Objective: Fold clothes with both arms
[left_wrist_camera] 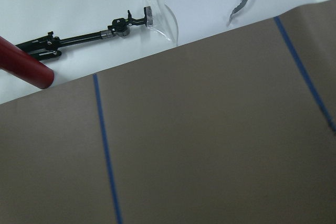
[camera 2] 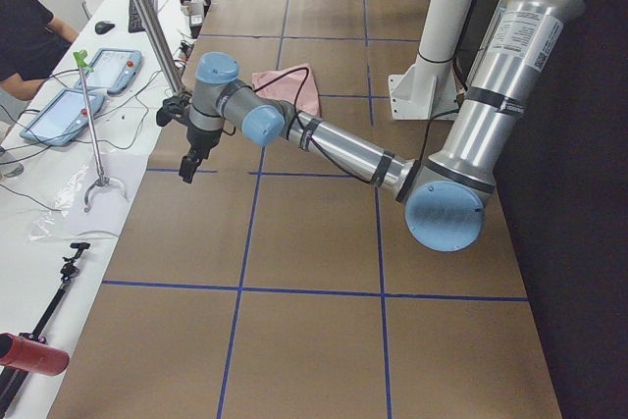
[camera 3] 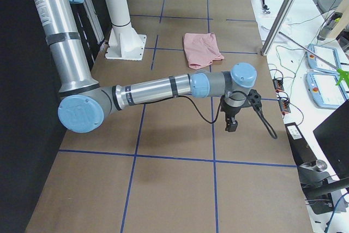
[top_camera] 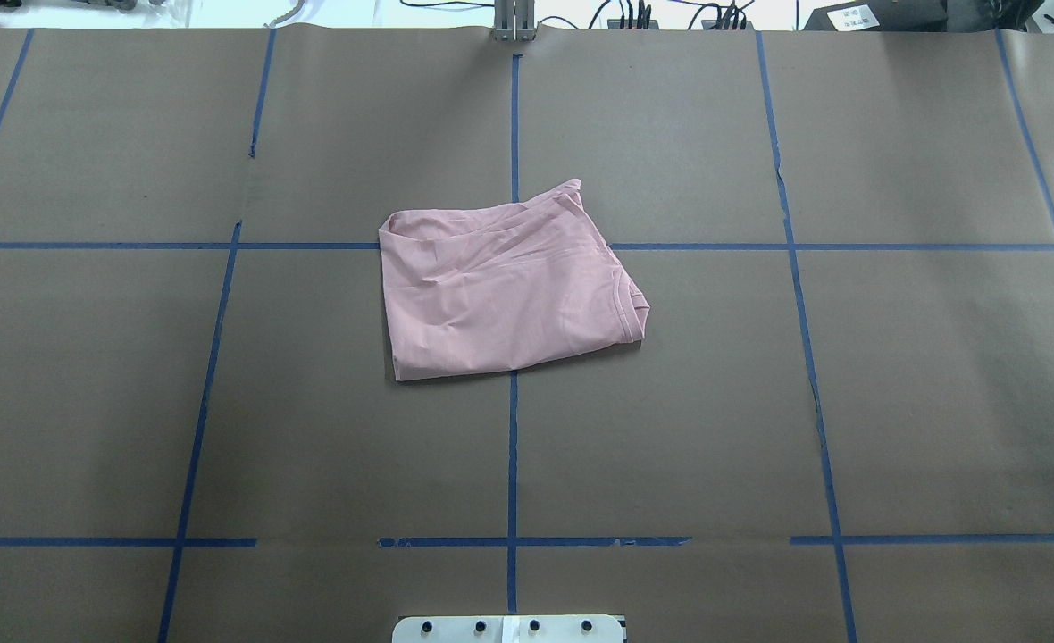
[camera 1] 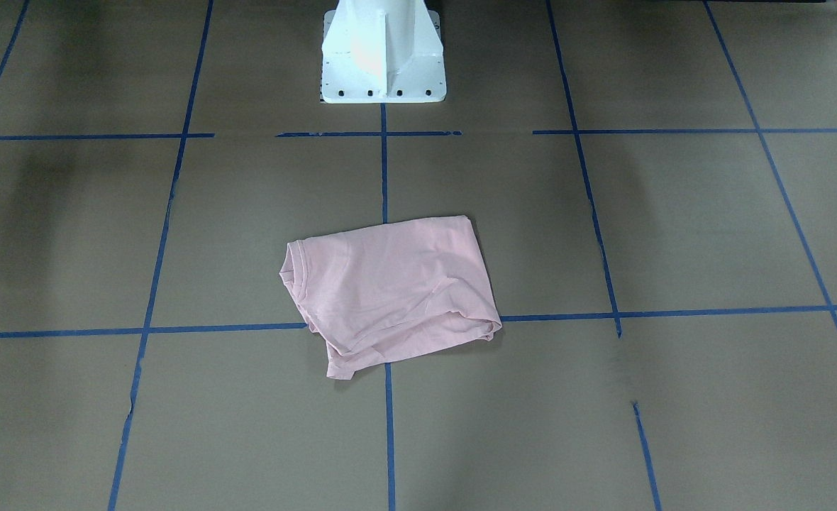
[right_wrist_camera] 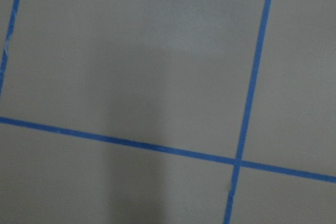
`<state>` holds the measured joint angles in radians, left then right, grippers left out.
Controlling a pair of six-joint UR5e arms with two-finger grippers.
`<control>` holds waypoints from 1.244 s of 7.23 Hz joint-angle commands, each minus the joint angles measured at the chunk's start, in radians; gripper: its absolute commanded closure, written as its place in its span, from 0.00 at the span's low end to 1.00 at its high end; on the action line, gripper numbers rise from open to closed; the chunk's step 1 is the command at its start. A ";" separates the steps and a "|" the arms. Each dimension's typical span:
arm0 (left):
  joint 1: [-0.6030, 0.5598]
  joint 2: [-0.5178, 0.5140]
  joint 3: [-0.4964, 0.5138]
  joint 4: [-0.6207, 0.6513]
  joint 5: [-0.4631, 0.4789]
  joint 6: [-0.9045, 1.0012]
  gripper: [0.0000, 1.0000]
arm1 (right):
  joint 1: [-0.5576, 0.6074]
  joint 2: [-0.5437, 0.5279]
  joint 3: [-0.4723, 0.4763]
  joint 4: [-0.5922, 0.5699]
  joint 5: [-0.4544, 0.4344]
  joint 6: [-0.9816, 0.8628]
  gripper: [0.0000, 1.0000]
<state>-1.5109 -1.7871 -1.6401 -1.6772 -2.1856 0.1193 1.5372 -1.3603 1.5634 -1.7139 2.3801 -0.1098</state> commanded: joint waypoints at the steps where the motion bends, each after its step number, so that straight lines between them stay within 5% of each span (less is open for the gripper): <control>1: -0.025 0.177 0.017 -0.044 -0.108 0.078 0.00 | 0.030 -0.069 0.009 -0.015 -0.008 -0.087 0.00; 2: -0.016 0.189 0.040 -0.080 -0.021 0.079 0.00 | 0.030 -0.082 0.024 -0.016 -0.007 -0.082 0.00; 5: -0.014 0.122 0.017 0.159 -0.028 0.068 0.00 | 0.030 -0.141 0.049 -0.016 -0.004 -0.076 0.00; 9: -0.015 0.133 0.103 0.165 -0.098 0.108 0.00 | 0.030 -0.154 0.047 -0.016 -0.009 -0.057 0.00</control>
<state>-1.5262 -1.6571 -1.5641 -1.5109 -2.2737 0.2066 1.5677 -1.5126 1.6104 -1.7303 2.3734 -0.1762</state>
